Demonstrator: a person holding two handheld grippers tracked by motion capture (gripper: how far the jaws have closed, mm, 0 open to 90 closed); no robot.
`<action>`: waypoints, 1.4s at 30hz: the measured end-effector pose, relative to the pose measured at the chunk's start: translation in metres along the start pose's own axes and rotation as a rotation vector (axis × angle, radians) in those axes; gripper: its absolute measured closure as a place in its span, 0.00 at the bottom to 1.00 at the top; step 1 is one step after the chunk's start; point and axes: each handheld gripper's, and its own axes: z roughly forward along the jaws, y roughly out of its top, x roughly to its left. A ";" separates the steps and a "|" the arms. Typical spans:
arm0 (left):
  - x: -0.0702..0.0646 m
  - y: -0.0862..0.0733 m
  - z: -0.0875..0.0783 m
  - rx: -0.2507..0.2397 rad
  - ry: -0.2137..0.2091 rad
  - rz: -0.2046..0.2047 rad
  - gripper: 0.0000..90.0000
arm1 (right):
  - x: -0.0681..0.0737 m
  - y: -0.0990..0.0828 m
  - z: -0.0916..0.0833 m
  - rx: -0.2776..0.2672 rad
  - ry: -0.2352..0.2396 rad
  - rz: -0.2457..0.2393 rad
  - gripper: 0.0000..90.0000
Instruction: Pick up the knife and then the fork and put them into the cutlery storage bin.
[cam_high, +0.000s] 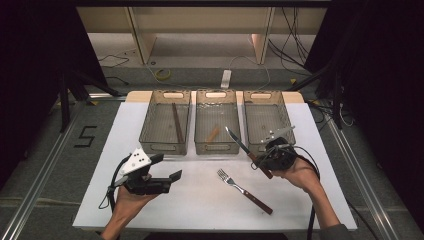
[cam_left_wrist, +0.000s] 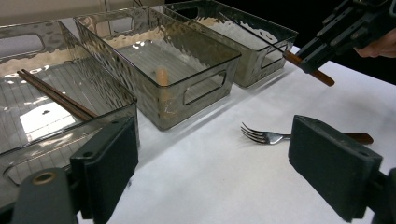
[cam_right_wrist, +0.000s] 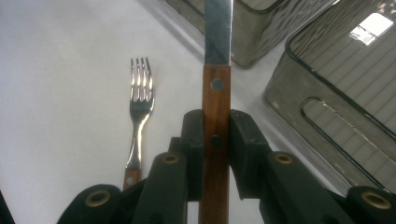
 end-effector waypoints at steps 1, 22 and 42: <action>0.000 0.000 0.000 0.000 0.001 0.003 0.17 | -0.001 0.001 -0.001 -0.003 -0.001 0.010 0.86; 0.003 0.000 -0.003 -0.022 0.002 -0.006 0.17 | -0.040 0.035 -0.015 -0.108 -0.084 0.140 0.86; 0.003 0.000 -0.003 -0.030 0.010 -0.009 0.17 | -0.082 0.062 -0.009 -0.092 -0.179 0.264 0.86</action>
